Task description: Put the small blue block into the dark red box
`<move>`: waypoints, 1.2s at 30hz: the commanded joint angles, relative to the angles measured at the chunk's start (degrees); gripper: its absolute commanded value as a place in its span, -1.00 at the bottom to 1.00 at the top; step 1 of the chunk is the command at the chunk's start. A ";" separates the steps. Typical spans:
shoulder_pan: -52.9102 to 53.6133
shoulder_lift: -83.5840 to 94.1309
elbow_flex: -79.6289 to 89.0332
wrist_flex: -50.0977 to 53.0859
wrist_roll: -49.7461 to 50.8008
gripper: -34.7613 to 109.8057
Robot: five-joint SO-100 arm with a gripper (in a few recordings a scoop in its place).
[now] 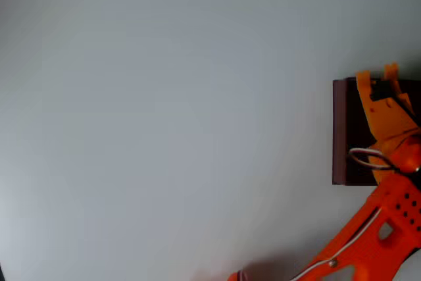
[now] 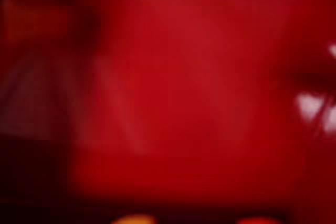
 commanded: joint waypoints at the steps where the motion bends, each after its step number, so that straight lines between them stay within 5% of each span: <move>1: 2.99 -4.22 -5.80 -0.18 -1.23 -0.49; 11: 4.13 -10.11 -12.74 7.47 -5.45 -0.30; 22: -4.83 36.21 15.73 12.04 -7.91 -0.44; 36: -46.41 97.29 61.96 5.62 -15.29 -0.52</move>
